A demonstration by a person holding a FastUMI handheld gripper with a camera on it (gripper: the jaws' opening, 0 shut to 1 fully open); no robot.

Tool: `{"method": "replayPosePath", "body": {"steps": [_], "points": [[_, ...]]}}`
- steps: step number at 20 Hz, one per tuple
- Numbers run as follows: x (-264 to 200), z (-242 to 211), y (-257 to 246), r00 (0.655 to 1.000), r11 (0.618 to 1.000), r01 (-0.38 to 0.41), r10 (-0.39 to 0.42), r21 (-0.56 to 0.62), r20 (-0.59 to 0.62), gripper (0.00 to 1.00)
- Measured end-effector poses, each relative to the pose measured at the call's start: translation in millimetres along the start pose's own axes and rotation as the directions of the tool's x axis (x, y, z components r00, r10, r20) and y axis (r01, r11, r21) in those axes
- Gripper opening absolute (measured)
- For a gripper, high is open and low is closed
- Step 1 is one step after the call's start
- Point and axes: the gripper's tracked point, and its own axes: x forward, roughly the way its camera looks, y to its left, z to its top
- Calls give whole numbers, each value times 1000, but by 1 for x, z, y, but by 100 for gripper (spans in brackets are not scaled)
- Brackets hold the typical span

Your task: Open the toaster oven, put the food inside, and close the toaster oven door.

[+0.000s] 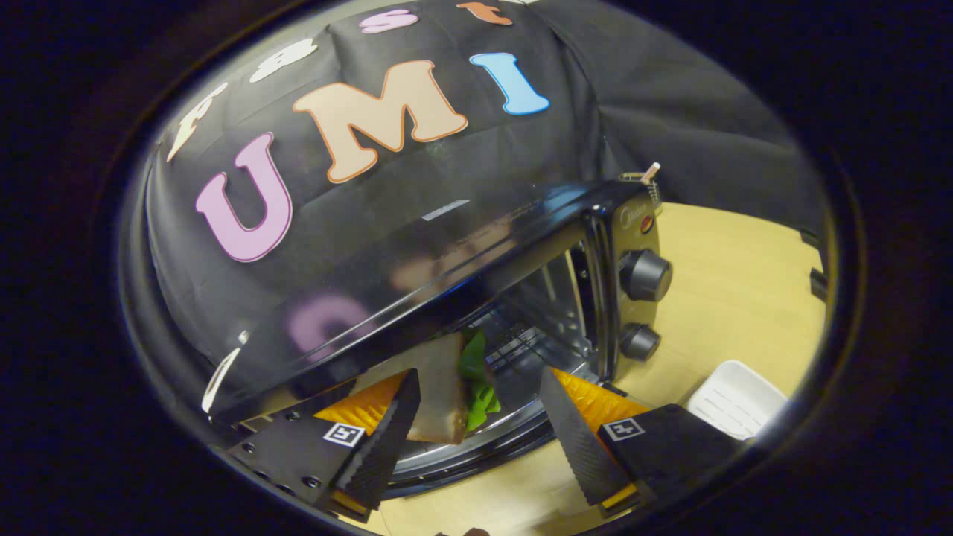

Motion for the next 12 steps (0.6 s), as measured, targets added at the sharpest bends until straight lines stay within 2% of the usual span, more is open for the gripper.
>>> {"method": "replayPosePath", "body": {"steps": [3, 7, 12], "points": [[-21, 10, 2, 1000, 999, 15, -15, -38, 6, 100], [-63, 19, 5, 999, 989, 32, -34, -145, -13, 100], [-122, 2, -12, 992, 949, 15, -54, -316, -114, 100]]}}
